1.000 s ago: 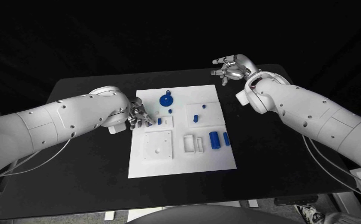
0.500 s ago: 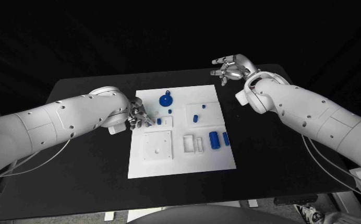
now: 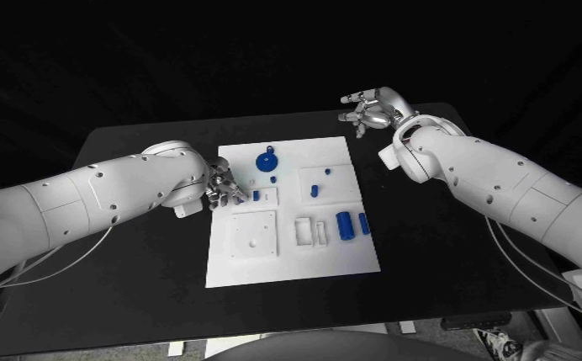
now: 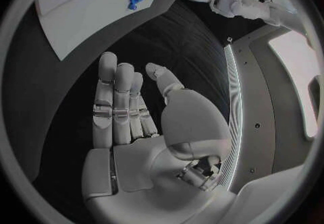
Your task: Assemble the parts on the task board
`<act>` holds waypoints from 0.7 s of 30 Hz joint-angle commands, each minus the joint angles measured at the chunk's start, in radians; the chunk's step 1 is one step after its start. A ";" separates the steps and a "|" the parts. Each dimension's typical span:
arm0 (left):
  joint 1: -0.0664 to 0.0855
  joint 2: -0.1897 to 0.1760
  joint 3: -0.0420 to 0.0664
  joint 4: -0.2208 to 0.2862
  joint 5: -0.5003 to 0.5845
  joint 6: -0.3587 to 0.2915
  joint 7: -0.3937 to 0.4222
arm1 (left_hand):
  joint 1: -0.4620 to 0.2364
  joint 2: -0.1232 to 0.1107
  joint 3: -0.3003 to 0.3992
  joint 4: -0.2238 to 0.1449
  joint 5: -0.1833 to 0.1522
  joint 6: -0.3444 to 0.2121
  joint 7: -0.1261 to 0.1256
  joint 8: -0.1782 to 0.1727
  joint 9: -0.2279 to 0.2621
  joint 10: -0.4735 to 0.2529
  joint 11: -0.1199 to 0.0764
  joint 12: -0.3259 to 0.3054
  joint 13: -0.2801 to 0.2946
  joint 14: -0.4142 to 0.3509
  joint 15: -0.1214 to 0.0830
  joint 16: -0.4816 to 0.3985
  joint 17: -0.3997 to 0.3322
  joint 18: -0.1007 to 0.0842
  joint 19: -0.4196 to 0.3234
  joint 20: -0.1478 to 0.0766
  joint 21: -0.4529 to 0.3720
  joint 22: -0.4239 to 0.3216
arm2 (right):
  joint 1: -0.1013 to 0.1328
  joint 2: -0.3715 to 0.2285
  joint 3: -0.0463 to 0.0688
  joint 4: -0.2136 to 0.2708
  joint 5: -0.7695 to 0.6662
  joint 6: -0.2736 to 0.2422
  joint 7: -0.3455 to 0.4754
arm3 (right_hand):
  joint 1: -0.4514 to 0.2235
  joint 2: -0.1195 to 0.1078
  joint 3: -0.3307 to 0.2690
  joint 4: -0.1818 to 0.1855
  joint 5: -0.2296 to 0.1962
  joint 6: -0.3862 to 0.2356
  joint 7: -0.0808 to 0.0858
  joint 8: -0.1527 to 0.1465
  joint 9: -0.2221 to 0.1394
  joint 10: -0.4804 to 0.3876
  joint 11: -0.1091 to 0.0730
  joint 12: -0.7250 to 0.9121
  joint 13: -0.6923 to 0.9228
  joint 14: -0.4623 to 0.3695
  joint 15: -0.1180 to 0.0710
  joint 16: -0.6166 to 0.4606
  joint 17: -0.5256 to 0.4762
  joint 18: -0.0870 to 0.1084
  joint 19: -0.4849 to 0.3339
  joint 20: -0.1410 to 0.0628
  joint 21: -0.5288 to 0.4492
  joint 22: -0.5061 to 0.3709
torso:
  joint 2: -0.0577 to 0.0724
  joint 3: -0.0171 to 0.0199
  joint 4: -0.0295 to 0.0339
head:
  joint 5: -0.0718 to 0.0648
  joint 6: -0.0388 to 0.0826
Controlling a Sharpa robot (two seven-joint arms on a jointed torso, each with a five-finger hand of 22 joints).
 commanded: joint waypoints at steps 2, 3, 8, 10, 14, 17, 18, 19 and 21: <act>-0.008 0.002 -0.003 0.008 -0.001 -0.039 0.018 | 0.016 0.033 0.104 -0.088 0.007 0.010 -0.001 0.007 -0.091 0.033 -0.001 -0.003 -0.003 0.009 0.000 0.006 0.005 0.011 0.002 0.005 0.010 0.019 | 0.000 0.001 0.000 0.000 -0.004 0.010 0.007 | -0.005 -0.005 0.004 0.004 0.006 0.000 0.002 -0.006 -0.001 0.000 0.000 -0.005 0.000 0.000 -0.002 -0.006 0.000 0.005 -0.007 -0.002 0.002 -0.001 | 0.000 0.0000 0.0004 | -0.001 0.000; -0.008 0.002 -0.003 0.009 -0.001 -0.041 0.018 | 0.015 0.033 0.105 -0.089 0.008 0.011 -0.001 0.007 -0.089 0.033 -0.001 -0.003 -0.003 0.009 0.000 0.006 0.005 0.011 0.003 0.005 0.010 0.019 | 0.000 0.001 0.000 0.000 -0.004 0.010 0.006 | -0.005 -0.005 0.004 0.004 0.006 0.000 0.002 -0.006 -0.001 0.000 0.000 -0.005 0.000 0.000 -0.002 -0.006 0.000 0.005 -0.007 -0.002 0.002 -0.001 | 0.000 -0.0003 0.0004 | -0.001 0.000; -0.008 -0.002 -0.001 0.018 -0.004 -0.049 0.017 | 0.012 0.034 0.115 -0.096 0.012 0.014 -0.002 0.010 -0.078 0.035 -0.003 -0.004 -0.005 0.012 0.000 0.007 0.008 0.012 0.003 0.005 0.013 0.019 | 0.000 0.001 0.000 -0.001 -0.004 0.011 0.006 | -0.005 -0.005 0.004 0.004 0.006 0.000 0.002 -0.006 -0.001 0.000 0.000 -0.005 0.000 0.000 -0.002 -0.006 0.000 0.005 -0.007 -0.002 0.002 -0.001 | 0.000 0.0001 0.0004 | -0.002 0.000; -0.008 -0.004 0.000 0.022 -0.007 -0.050 0.016 | 0.012 0.034 0.116 -0.097 0.012 0.014 -0.003 0.011 -0.077 0.035 -0.003 -0.004 -0.005 0.012 0.000 0.007 0.008 0.012 0.003 0.005 0.014 0.019 | 0.000 0.000 0.000 -0.001 -0.004 0.011 0.006 | -0.005 -0.005 0.004 0.004 0.006 0.000 0.002 -0.006 -0.001 0.000 0.000 -0.005 0.000 0.000 -0.002 -0.006 0.000 0.005 -0.007 -0.002 0.002 -0.001 | 0.000 0.0002 0.0009 | -0.002 -0.001; -0.006 -0.009 0.001 0.031 -0.012 -0.050 0.013 | 0.011 0.033 0.123 -0.105 0.015 0.015 -0.003 0.011 -0.065 0.036 -0.004 -0.004 -0.006 0.014 0.000 0.007 0.009 0.013 0.002 0.005 0.017 0.019 | 0.000 0.000 0.000 -0.002 -0.004 0.012 0.006 | -0.005 -0.005 0.002 0.003 0.006 -0.001 0.002 -0.006 -0.001 0.000 -0.001 -0.005 0.000 0.000 -0.002 -0.006 0.000 0.005 -0.007 -0.002 0.001 -0.002 | 0.000 -0.0002 0.0014 | 0.000 -0.001; -0.005 -0.011 0.003 0.036 -0.014 -0.049 0.012 | 0.014 0.031 0.123 -0.106 0.017 0.016 -0.003 0.011 -0.064 0.035 -0.004 -0.005 -0.007 0.014 0.000 0.006 0.009 0.013 0.002 0.006 0.017 0.019 | 0.000 0.000 0.000 -0.004 -0.004 0.013 0.006 | -0.005 -0.005 0.002 0.003 0.006 -0.001 0.002 -0.006 -0.001 0.000 -0.001 -0.005 0.000 0.000 -0.002 -0.006 0.000 0.005 -0.007 -0.002 0.001 -0.002 | 0.000 -0.0009 0.0023 | 0.000 0.000; -0.004 -0.011 0.004 0.037 -0.015 -0.048 0.012 | 0.015 0.031 0.123 -0.106 0.018 0.016 -0.003 0.011 -0.063 0.036 -0.004 -0.005 -0.007 0.014 0.000 0.007 0.010 0.013 0.002 0.006 0.018 0.019 | 0.000 0.000 0.000 -0.004 -0.004 0.013 0.006 | -0.005 -0.005 0.002 0.003 0.006 -0.001 0.002 -0.006 -0.001 0.000 -0.001 -0.005 0.000 0.000 -0.002 -0.006 0.000 0.005 -0.007 -0.002 0.001 -0.002 | -0.001 -0.0012 0.0026 | 0.000 0.000; -0.003 -0.012 0.005 0.039 -0.016 -0.048 0.011 | 0.017 0.031 0.123 -0.107 0.018 0.017 -0.003 0.011 -0.063 0.036 -0.004 -0.005 -0.007 0.014 0.001 0.006 0.010 0.013 0.001 0.006 0.018 0.019 | 0.000 0.000 0.000 -0.005 -0.004 0.013 0.006 | -0.005 -0.005 0.002 0.003 0.006 -0.001 0.002 -0.006 -0.001 0.000 -0.001 -0.005 0.000 0.000 -0.002 -0.006 0.000 0.005 -0.007 -0.002 0.001 -0.002 | -0.001 -0.0013 0.0029 | 0.001 0.000; -0.001 -0.012 0.007 0.041 -0.018 -0.046 0.011 | 0.021 0.030 0.123 -0.106 0.019 0.018 -0.004 0.011 -0.062 0.036 -0.005 -0.005 -0.007 0.015 0.001 0.007 0.011 0.013 0.001 0.006 0.019 0.019 | 0.000 0.000 0.000 -0.006 -0.004 0.013 0.006 | -0.007 -0.004 0.000 0.004 0.007 -0.001 0.002 -0.006 -0.001 0.000 -0.001 -0.005 -0.001 0.000 -0.001 -0.006 -0.001 0.005 -0.007 -0.002 0.001 -0.003 | 0.000 -0.0013 0.0030 | 0.002 -0.001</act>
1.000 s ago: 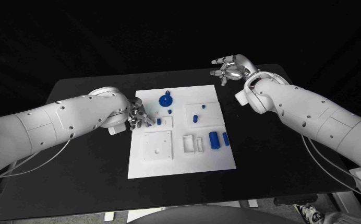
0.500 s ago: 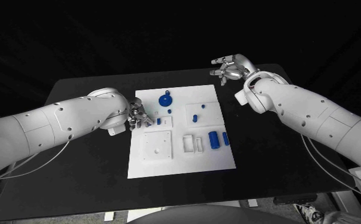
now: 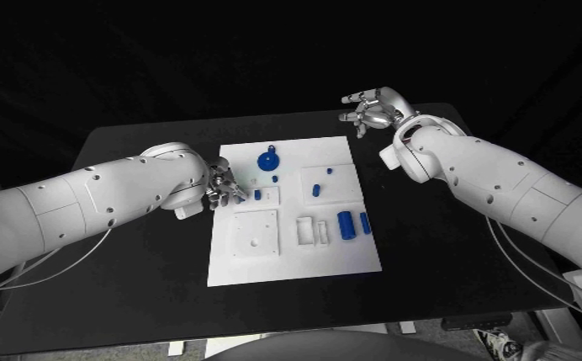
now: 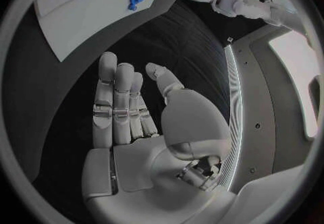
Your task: Assemble the parts on the task board
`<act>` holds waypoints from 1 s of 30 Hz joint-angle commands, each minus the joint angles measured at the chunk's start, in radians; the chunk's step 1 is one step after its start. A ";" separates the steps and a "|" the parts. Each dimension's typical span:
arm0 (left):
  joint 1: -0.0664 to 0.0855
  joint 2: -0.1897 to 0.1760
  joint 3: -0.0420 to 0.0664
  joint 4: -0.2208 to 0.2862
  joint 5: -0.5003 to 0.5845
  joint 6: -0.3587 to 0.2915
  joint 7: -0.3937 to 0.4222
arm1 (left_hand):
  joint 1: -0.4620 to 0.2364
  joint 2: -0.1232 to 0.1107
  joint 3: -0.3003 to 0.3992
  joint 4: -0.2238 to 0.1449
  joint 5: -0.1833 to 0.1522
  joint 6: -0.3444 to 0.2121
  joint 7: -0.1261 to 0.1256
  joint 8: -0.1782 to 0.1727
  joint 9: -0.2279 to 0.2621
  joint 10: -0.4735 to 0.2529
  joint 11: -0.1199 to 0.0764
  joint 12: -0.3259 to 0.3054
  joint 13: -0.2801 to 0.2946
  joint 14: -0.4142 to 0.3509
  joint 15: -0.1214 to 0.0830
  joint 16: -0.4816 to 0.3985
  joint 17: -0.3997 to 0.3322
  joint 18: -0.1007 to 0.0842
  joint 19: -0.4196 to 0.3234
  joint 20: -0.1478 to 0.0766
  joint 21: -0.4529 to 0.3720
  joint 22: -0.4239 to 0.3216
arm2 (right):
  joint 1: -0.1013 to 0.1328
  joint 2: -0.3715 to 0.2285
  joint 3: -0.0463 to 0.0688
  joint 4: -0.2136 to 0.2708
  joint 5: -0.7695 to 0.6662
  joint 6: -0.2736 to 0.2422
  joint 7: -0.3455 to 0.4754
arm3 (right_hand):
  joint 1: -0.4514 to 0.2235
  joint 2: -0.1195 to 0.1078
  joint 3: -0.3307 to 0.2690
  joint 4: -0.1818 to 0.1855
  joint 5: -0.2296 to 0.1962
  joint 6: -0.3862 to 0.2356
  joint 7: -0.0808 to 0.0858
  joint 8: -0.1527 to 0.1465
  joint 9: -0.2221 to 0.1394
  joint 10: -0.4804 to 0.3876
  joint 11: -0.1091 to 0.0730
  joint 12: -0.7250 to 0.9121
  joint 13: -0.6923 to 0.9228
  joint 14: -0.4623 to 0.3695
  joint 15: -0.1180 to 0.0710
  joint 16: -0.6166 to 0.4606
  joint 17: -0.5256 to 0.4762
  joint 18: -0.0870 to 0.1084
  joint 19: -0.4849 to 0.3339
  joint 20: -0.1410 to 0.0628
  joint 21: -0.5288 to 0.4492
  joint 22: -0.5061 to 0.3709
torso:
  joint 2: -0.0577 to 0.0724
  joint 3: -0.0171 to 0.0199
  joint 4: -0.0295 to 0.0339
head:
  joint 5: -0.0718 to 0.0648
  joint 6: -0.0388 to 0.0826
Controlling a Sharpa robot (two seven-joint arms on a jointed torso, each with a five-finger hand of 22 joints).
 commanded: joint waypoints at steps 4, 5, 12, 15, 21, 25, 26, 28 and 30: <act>0.005 0.002 0.007 0.013 -0.010 -0.014 0.012 | 0.032 0.014 0.116 -0.107 0.002 0.010 -0.001 0.001 0.005 0.036 -0.009 -0.005 -0.002 0.005 0.000 0.002 -0.001 0.014 0.000 0.007 0.005 0.019 | 0.000 0.002 0.000 -0.003 -0.004 0.012 0.006 | -0.007 -0.004 0.000 0.004 0.007 -0.002 0.003 -0.006 -0.001 0.000 -0.001 -0.005 -0.001 0.000 -0.001 -0.006 -0.001 0.005 -0.007 -0.002 0.001 -0.001 | 0.000 -0.0004 -0.0008 | 0.005 0.001; 0.006 0.002 0.008 0.014 -0.011 -0.014 0.012 | 0.034 0.014 0.117 -0.107 0.002 0.010 -0.001 0.001 0.005 0.036 -0.009 -0.005 -0.002 0.006 0.000 0.002 -0.001 0.015 0.000 0.007 0.005 0.019 | 0.000 0.002 0.000 -0.004 -0.003 0.013 0.006 | -0.007 -0.004 0.000 0.004 0.007 -0.002 0.003 -0.006 -0.001 0.000 -0.001 -0.005 -0.001 0.000 -0.001 -0.006 -0.001 0.005 -0.007 -0.002 0.001 -0.001 | 0.000 -0.0007 -0.0009 | 0.006 0.000; 0.017 -0.002 0.014 0.023 -0.013 -0.007 0.011 | 0.046 0.011 0.117 -0.097 0.000 0.012 0.000 -0.005 0.005 0.035 -0.008 -0.005 -0.002 0.004 0.000 -0.001 -0.005 0.016 -0.003 0.008 0.007 0.019 | -0.001 0.004 0.000 -0.007 -0.003 0.015 0.006 | -0.007 -0.004 0.000 0.004 0.007 -0.002 0.003 -0.006 -0.001 0.000 -0.001 -0.005 -0.001 0.000 -0.001 -0.006 -0.001 0.005 -0.007 -0.002 0.001 -0.001 | -0.001 -0.0002 -0.0006 | 0.008 -0.002; 0.021 -0.004 0.016 0.027 -0.013 -0.001 0.012 | 0.048 0.009 0.117 -0.096 0.000 0.011 0.001 -0.006 0.005 0.034 -0.008 -0.006 -0.002 0.003 0.000 -0.003 -0.007 0.016 -0.003 0.008 0.007 0.019 | -0.001 0.004 0.000 -0.008 -0.003 0.016 0.006 | -0.007 -0.004 0.000 0.004 0.007 -0.002 0.003 -0.006 -0.001 0.000 -0.001 -0.005 -0.001 0.000 -0.001 -0.006 -0.001 0.005 -0.007 -0.002 0.001 -0.001 | 0.000 -0.0001 -0.0008 | 0.009 -0.002; 0.030 -0.010 0.021 0.036 -0.013 0.019 0.012 | 0.065 0.005 0.118 -0.093 0.006 0.007 0.004 -0.011 0.004 0.032 -0.006 -0.006 0.000 0.001 0.001 -0.006 -0.012 0.015 -0.006 0.008 0.009 0.019 | -0.001 0.004 0.000 -0.008 -0.003 0.017 0.005 | -0.009 -0.003 -0.004 0.004 0.007 -0.003 0.003 -0.006 -0.001 0.001 0.000 -0.004 0.000 0.000 -0.001 -0.006 -0.001 0.005 -0.006 -0.002 0.001 -0.003 | 0.001 0.0003 -0.0023 | 0.009 -0.001; 0.036 -0.014 0.025 0.038 -0.013 0.048 0.010 | 0.072 0.002 0.119 -0.091 0.012 0.006 0.003 -0.005 0.022 0.030 -0.007 -0.006 0.001 -0.002 0.001 -0.007 -0.014 0.015 -0.009 0.008 0.011 0.020 | -0.002 0.004 0.000 -0.009 -0.003 0.018 0.006 | -0.009 -0.003 -0.004 0.004 0.007 -0.003 0.003 -0.006 -0.001 0.001 0.000 -0.004 0.000 0.000 -0.001 -0.006 -0.001 0.005 -0.006 -0.002 0.001 -0.003 | 0.000 0.0008 -0.0022 | 0.008 -0.002; 0.037 -0.015 0.026 0.038 -0.013 0.057 0.009 | 0.072 0.001 0.119 -0.091 0.014 0.004 0.002 -0.003 0.037 0.030 -0.006 -0.007 0.001 -0.002 0.001 -0.008 -0.015 0.014 -0.011 0.008 0.012 0.020 | -0.002 0.004 0.000 -0.009 -0.003 0.018 0.006 | -0.009 -0.003 -0.004 0.004 0.007 -0.003 0.003 -0.006 -0.001 0.001 0.000 -0.004 0.000 0.000 -0.001 -0.006 -0.001 0.005 -0.006 -0.002 0.001 -0.003 | 0.000 0.0007 -0.0021 | 0.008 -0.002; 0.042 -0.016 0.028 0.034 -0.013 0.083 0.009 | 0.072 0.001 0.123 -0.092 0.017 0.000 0.002 -0.001 0.064 0.029 -0.007 -0.006 0.001 -0.003 0.001 -0.007 -0.014 0.014 -0.012 0.007 0.014 0.020 | -0.002 0.003 0.000 -0.008 -0.003 0.018 0.006 | -0.009 -0.003 -0.004 0.004 0.007 -0.003 0.003 -0.006 -0.001 0.001 0.000 -0.004 0.000 0.000 -0.001 -0.006 -0.001 0.005 -0.006 -0.002 0.001 -0.003 | 0.000 0.0009 -0.0019 | 0.008 -0.002; 0.048 -0.015 0.029 0.026 -0.011 0.114 0.009 | 0.071 -0.001 0.126 -0.094 0.023 -0.001 0.000 0.002 0.096 0.028 -0.008 -0.006 0.002 -0.003 0.001 -0.006 -0.014 0.014 -0.014 0.007 0.017 0.020 | -0.002 0.003 0.000 -0.008 -0.003 0.017 0.006 | -0.009 -0.003 -0.004 0.004 0.007 -0.003 0.003 -0.006 -0.001 0.001 0.000 -0.004 0.000 0.000 -0.001 -0.006 -0.001 0.005 -0.006 -0.002 0.001 -0.003 | 0.000 0.0011 -0.0015 | 0.008 -0.002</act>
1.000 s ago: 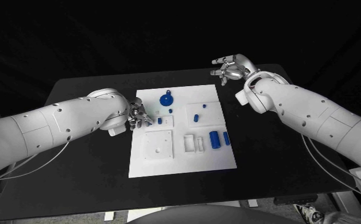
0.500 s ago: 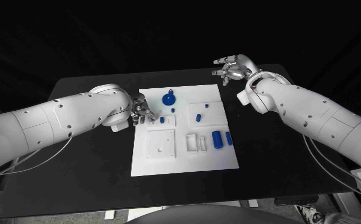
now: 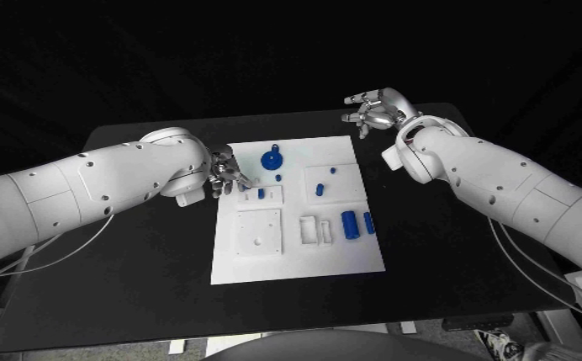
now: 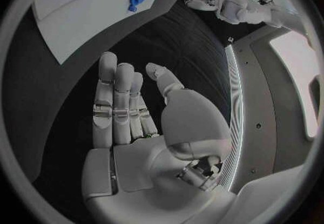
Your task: Assemble the parts on the task board
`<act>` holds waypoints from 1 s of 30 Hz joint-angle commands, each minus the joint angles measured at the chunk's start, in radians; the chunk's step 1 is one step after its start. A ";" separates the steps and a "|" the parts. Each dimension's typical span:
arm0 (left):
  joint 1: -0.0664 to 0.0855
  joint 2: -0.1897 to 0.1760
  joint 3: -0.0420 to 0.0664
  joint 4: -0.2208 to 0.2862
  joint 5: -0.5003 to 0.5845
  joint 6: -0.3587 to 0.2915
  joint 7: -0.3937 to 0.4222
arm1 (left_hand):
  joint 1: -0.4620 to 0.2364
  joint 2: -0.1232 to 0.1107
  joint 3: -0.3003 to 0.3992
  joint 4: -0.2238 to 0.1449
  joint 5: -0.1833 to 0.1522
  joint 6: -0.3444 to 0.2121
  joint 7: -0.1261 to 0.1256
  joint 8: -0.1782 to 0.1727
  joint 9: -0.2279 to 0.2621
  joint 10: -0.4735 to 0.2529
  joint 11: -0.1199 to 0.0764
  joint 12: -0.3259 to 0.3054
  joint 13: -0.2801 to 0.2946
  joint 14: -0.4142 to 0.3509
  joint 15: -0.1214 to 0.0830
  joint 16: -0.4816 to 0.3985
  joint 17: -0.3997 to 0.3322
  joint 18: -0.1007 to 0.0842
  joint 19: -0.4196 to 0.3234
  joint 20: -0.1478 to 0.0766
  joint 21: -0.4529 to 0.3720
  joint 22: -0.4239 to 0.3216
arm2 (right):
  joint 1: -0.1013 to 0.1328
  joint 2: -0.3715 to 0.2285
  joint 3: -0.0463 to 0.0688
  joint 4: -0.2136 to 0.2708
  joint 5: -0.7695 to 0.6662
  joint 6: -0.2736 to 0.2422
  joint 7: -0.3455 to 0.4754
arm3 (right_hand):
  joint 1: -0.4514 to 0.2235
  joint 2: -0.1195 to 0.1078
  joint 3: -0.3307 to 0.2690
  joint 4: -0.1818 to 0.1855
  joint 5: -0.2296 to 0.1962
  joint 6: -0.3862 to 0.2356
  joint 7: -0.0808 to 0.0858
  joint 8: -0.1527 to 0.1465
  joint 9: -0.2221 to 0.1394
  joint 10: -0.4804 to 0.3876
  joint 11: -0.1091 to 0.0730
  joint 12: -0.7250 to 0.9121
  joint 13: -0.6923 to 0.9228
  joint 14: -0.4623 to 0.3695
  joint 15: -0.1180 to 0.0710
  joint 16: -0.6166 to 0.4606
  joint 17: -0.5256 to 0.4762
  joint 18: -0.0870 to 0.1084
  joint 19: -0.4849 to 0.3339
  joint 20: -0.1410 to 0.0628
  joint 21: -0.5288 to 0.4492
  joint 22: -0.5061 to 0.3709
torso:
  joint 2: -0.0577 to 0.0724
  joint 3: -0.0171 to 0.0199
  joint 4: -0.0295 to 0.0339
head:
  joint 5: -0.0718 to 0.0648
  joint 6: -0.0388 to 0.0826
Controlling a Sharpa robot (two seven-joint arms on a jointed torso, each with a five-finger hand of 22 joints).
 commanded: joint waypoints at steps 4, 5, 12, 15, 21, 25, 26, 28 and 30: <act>0.024 0.014 0.003 -0.040 0.015 0.172 0.009 | 0.025 0.018 0.119 -0.117 0.018 -0.006 -0.009 0.009 0.075 0.022 -0.009 -0.003 0.003 -0.006 -0.002 0.002 0.005 0.012 -0.010 -0.002 0.009 0.020 | -0.001 0.001 0.001 0.000 -0.003 0.011 0.006 | -0.009 -0.003 -0.001 0.002 0.007 -0.004 0.004 -0.006 -0.001 0.001 0.000 -0.004 0.000 0.000 -0.001 -0.006 -0.001 0.005 -0.006 -0.002 0.001 -0.001 | 0.000 0.0008 -0.0004 | 0.001 0.000; 0.029 0.019 0.003 -0.052 0.019 0.193 0.009 | 0.024 0.017 0.121 -0.121 0.033 -0.005 -0.010 0.011 0.087 0.021 -0.009 -0.003 0.003 -0.007 -0.002 0.003 0.008 0.012 -0.011 -0.002 0.010 0.021 | -0.001 0.001 0.001 0.000 -0.003 0.011 0.006 | -0.009 -0.003 -0.001 0.002 0.007 -0.004 0.004 -0.006 -0.001 0.001 0.000 -0.004 0.000 0.000 -0.001 -0.006 -0.001 0.005 -0.006 -0.002 0.001 -0.001 | 0.000 0.0008 -0.0008 | 0.001 0.000; 0.047 0.068 0.004 -0.136 0.038 0.328 0.004 | 0.006 0.014 0.144 -0.143 0.075 0.005 -0.010 -0.031 0.182 0.015 -0.009 0.013 0.007 -0.012 0.001 0.027 0.031 0.018 -0.025 0.003 0.031 0.021 | -0.001 0.005 0.001 -0.001 -0.003 0.010 0.006 | -0.009 -0.003 -0.001 0.002 0.007 -0.004 0.004 -0.006 -0.001 0.001 0.000 -0.004 0.000 0.000 -0.001 -0.006 -0.001 0.005 -0.006 -0.002 0.001 -0.001 | 0.000 0.0002 -0.0023 | 0.002 0.001; 0.051 0.085 0.004 -0.163 0.042 0.368 0.002 | 0.007 0.014 0.145 -0.146 0.077 0.007 -0.010 -0.033 0.188 0.014 -0.009 0.015 0.007 -0.012 0.002 0.029 0.033 0.018 -0.026 0.004 0.033 0.021 | -0.001 0.007 0.001 -0.002 -0.003 0.010 0.006 | -0.009 -0.003 -0.001 0.002 0.007 -0.004 0.004 -0.006 -0.001 0.001 0.000 -0.004 0.000 0.000 -0.001 -0.006 -0.001 0.005 -0.006 -0.002 0.001 -0.001 | 0.000 0.0000 -0.0021 | 0.003 0.001; 0.055 0.127 0.004 -0.224 0.047 0.436 0.005 | 0.005 0.014 0.146 -0.153 0.079 0.006 -0.010 -0.036 0.197 0.012 -0.009 0.020 0.006 -0.014 0.003 0.036 0.039 0.020 -0.031 0.006 0.041 0.021 | -0.001 0.009 0.001 -0.002 -0.003 0.010 0.006 | -0.009 -0.003 -0.001 0.002 0.007 -0.004 0.004 -0.006 -0.001 0.001 0.000 -0.004 0.000 0.000 -0.001 -0.006 -0.001 0.005 -0.006 -0.002 0.001 -0.001 | 0.000 0.0005 0.0000 | 0.001 0.000; 0.056 0.157 0.003 -0.260 0.047 0.458 0.007 | 0.005 0.014 0.146 -0.153 0.079 0.006 -0.010 -0.036 0.197 0.012 -0.009 0.021 0.006 -0.014 0.003 0.037 0.040 0.020 -0.031 0.006 0.041 0.021 | -0.001 0.011 0.001 -0.002 -0.003 0.009 0.006 | -0.009 -0.003 -0.001 0.002 0.007 -0.004 0.004 -0.006 -0.001 0.001 0.000 -0.004 0.000 0.000 -0.001 -0.006 -0.001 0.005 -0.006 -0.002 0.001 -0.001 | 0.000 0.0002 -0.0011 | 0.002 0.000; 0.056 0.163 0.002 -0.266 0.046 0.460 0.007 | 0.006 0.014 0.146 -0.154 0.080 0.006 -0.010 -0.036 0.199 0.011 -0.009 0.022 0.006 -0.015 0.003 0.038 0.040 0.020 -0.032 0.005 0.043 0.021 | -0.001 0.011 0.001 -0.002 -0.003 0.009 0.006 | -0.009 -0.003 -0.001 0.002 0.007 -0.004 0.004 -0.006 -0.001 0.001 0.000 -0.004 0.000 0.000 -0.001 -0.006 -0.001 0.005 -0.006 -0.002 0.001 -0.001 | 0.000 0.0003 -0.0014 | 0.002 0.000; 0.055 0.175 0.001 -0.278 0.043 0.458 0.007 | 0.006 0.014 0.146 -0.154 0.079 0.006 -0.010 -0.036 0.199 0.010 -0.009 0.022 0.006 -0.015 0.003 0.038 0.040 0.020 -0.033 0.005 0.043 0.021 | -0.001 0.012 0.001 -0.002 -0.003 0.009 0.006 | -0.009 -0.003 -0.001 0.002 0.007 -0.004 0.004 -0.006 -0.001 0.001 0.000 -0.004 0.000 0.000 -0.001 -0.006 -0.001 0.005 -0.006 -0.002 0.001 -0.001 | 0.001 0.0002 -0.0019 | 0.002 0.001; 0.055 0.185 0.000 -0.287 0.037 0.448 0.004 | 0.006 0.015 0.146 -0.154 0.080 0.005 -0.010 -0.036 0.200 0.010 -0.009 0.024 0.007 -0.015 0.003 0.038 0.040 0.020 -0.033 0.005 0.045 0.021 | -0.001 0.014 0.001 -0.002 -0.003 0.008 0.006 | -0.009 -0.003 -0.001 0.002 0.007 -0.004 0.004 -0.006 -0.001 0.001 0.000 -0.004 0.000 0.000 -0.001 -0.006 -0.001 0.005 -0.006 -0.002 0.001 -0.001 | 0.001 -0.0002 -0.0016 | 0.002 0.001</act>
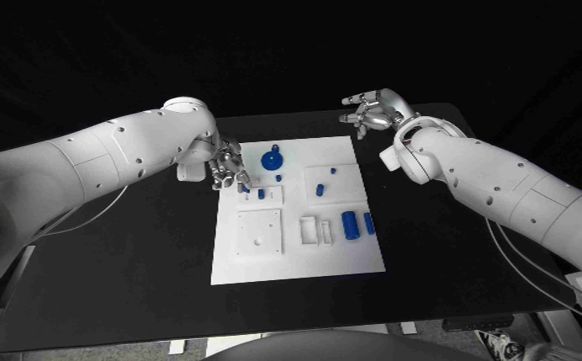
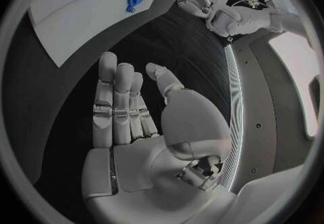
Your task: Assemble the parts on the task board
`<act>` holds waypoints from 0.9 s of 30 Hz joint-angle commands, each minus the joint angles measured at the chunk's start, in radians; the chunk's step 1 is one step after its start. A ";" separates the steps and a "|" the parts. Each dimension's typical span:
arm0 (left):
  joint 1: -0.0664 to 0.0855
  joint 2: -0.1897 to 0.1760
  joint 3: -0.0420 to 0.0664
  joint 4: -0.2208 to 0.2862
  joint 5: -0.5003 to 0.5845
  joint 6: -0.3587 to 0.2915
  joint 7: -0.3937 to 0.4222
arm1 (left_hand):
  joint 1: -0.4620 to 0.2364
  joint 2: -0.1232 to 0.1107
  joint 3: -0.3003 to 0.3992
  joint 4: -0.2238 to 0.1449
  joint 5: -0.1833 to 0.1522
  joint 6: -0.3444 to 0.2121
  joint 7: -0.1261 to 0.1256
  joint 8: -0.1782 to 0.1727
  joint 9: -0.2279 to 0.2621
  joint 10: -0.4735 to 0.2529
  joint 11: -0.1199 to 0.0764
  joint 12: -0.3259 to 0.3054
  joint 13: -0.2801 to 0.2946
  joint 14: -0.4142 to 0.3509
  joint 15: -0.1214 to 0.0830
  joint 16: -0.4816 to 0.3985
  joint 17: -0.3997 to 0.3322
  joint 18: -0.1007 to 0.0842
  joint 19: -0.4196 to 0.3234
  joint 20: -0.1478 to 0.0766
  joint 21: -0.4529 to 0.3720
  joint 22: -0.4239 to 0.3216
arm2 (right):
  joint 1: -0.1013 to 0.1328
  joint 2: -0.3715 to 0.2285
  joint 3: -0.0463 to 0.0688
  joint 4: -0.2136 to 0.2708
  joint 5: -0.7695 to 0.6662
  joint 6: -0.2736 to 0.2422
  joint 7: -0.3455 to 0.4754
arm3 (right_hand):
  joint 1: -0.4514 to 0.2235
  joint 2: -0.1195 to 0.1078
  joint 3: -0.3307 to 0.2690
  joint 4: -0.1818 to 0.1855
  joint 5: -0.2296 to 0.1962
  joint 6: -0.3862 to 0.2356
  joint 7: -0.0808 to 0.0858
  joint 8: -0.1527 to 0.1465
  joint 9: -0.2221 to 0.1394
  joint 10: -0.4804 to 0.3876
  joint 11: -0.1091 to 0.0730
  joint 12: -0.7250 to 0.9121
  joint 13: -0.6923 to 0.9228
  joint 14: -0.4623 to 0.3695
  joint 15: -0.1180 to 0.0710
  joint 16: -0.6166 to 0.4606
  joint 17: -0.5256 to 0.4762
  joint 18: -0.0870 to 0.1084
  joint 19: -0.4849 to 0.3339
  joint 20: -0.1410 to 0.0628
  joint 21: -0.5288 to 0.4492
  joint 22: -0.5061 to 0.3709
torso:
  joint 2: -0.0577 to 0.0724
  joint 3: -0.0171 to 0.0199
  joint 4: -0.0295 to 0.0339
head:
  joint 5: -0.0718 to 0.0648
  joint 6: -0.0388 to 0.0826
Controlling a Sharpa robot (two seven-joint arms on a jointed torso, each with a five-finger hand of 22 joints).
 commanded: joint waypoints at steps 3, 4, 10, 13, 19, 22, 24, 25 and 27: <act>0.001 0.016 -0.001 -0.014 -0.006 0.015 -0.002 | 0.003 0.012 0.145 -0.154 0.005 0.013 -0.010 0.001 0.004 0.012 -0.007 0.008 0.000 -0.004 -0.001 0.004 0.000 0.020 -0.005 0.000 0.008 0.020 | 0.000 0.003 0.001 0.000 -0.003 0.007 0.006 | -0.009 -0.003 -0.002 0.002 0.007 -0.005 0.005 -0.006 -0.001 0.001 0.000 -0.004 0.000 0.000 -0.001 -0.006 -0.001 0.005 -0.006 -0.002 0.001 -0.001 | 0.000 0.0000 0.0015 | -0.002 -0.001; 0.001 0.017 -0.001 -0.014 -0.007 0.005 -0.005 | 0.003 0.012 0.145 -0.154 0.005 0.012 -0.010 0.001 0.005 0.012 -0.007 0.009 0.000 -0.002 -0.002 0.006 0.001 0.020 -0.004 -0.001 0.009 0.020 | 0.000 0.003 0.001 0.000 -0.003 0.007 0.006 | -0.009 -0.003 -0.002 0.002 0.007 -0.005 0.005 -0.006 -0.001 0.001 0.000 -0.004 0.000 0.000 -0.001 -0.006 -0.001 0.005 -0.006 -0.002 0.001 -0.001 | 0.000 0.0001 0.0017 | -0.003 -0.002; 0.000 0.021 -0.002 -0.011 -0.015 -0.055 -0.025 | 0.001 0.011 0.145 -0.154 0.008 0.014 -0.011 0.002 0.010 0.014 -0.009 0.012 0.003 0.003 -0.003 0.008 0.003 0.019 -0.001 -0.004 0.011 0.020 | 0.000 0.003 0.001 0.001 -0.003 0.007 0.006 | -0.007 -0.002 -0.003 0.000 0.007 -0.005 0.005 -0.006 -0.001 0.001 -0.001 -0.005 -0.001 0.000 -0.002 -0.005 0.000 0.005 -0.006 -0.002 0.002 -0.002 | -0.001 0.0007 0.0018 | -0.004 -0.002; -0.002 0.020 -0.002 -0.004 -0.016 -0.071 -0.034 | 0.001 0.011 0.146 -0.155 0.008 0.014 -0.011 0.001 0.010 0.014 -0.009 0.013 0.003 0.004 -0.003 0.008 0.004 0.019 -0.001 -0.004 0.012 0.020 | 0.000 0.002 0.001 0.002 -0.003 0.007 0.006 | -0.007 -0.002 -0.003 0.000 0.007 -0.005 0.005 -0.006 -0.001 0.001 -0.001 -0.005 -0.001 0.000 -0.002 -0.005 0.000 0.005 -0.006 -0.002 0.002 -0.002 | 0.000 0.0001 0.0024 | -0.004 -0.003; -0.008 0.011 -0.005 0.013 -0.024 -0.094 -0.044 | 0.000 0.010 0.147 -0.155 0.010 0.014 -0.012 0.001 0.012 0.014 -0.009 0.013 0.004 0.004 -0.004 0.009 0.004 0.018 0.000 -0.004 0.013 0.020 | 0.000 0.000 0.001 0.003 -0.003 0.007 0.006 | -0.007 -0.002 -0.003 0.000 0.007 -0.005 0.005 -0.006 -0.001 0.001 -0.001 -0.005 -0.001 0.000 -0.002 -0.005 0.000 0.005 -0.006 -0.002 0.002 -0.002 | 0.000 -0.0008 0.0034 | -0.003 -0.005; -0.013 0.003 -0.007 0.024 -0.029 -0.100 -0.045 | -0.001 0.010 0.147 -0.155 0.011 0.015 -0.012 0.001 0.012 0.015 -0.009 0.013 0.004 0.005 -0.004 0.008 0.003 0.019 -0.001 -0.004 0.013 0.020 | 0.000 -0.001 0.001 0.003 -0.003 0.006 0.006 | -0.007 -0.002 -0.003 0.000 0.007 -0.005 0.005 -0.006 -0.001 0.001 -0.001 -0.005 -0.001 0.000 -0.002 -0.005 0.000 0.005 -0.006 -0.002 0.002 -0.002 | 0.000 -0.0010 0.0035 | -0.002 -0.006; -0.016 0.000 -0.008 0.027 -0.032 -0.104 -0.045 | -0.001 0.009 0.147 -0.155 0.011 0.016 -0.012 0.001 0.012 0.016 -0.009 0.013 0.004 0.006 -0.004 0.010 0.005 0.019 0.000 -0.004 0.014 0.020 | 0.000 -0.001 0.001 0.003 -0.003 0.006 0.006 | -0.007 -0.002 -0.003 0.000 0.007 -0.005 0.005 -0.006 -0.001 0.001 -0.001 -0.005 -0.001 0.000 -0.002 -0.005 0.000 0.005 -0.006 -0.002 0.002 -0.002 | 0.000 -0.0010 0.0035 | -0.002 -0.006; -0.018 -0.002 -0.009 0.028 -0.032 -0.106 -0.045 | -0.001 0.009 0.147 -0.155 0.011 0.016 -0.012 0.001 0.012 0.016 -0.009 0.013 0.004 0.006 -0.004 0.010 0.005 0.019 0.000 -0.004 0.014 0.020 | 0.000 -0.001 0.001 0.004 -0.003 0.006 0.006 | -0.007 -0.002 -0.003 0.000 0.007 -0.005 0.005 -0.006 -0.001 0.001 -0.001 -0.005 -0.001 0.000 -0.002 -0.005 0.000 0.005 -0.006 -0.002 0.002 -0.002 | 0.000 -0.0007 0.0029 | -0.002 -0.006; -0.021 -0.004 -0.010 0.029 -0.034 -0.109 -0.044 | -0.001 0.009 0.147 -0.155 0.011 0.016 -0.012 0.001 0.012 0.016 -0.009 0.013 0.004 0.006 -0.004 0.010 0.005 0.019 0.000 -0.004 0.014 0.020 | 0.000 -0.001 0.001 0.004 -0.003 0.006 0.006 | -0.007 -0.002 -0.003 0.000 0.007 -0.005 0.005 -0.006 -0.001 0.001 -0.001 -0.005 -0.001 0.000 -0.002 -0.005 0.000 0.005 -0.006 -0.002 0.002 -0.002 | -0.001 -0.0008 0.0023 | -0.001 -0.007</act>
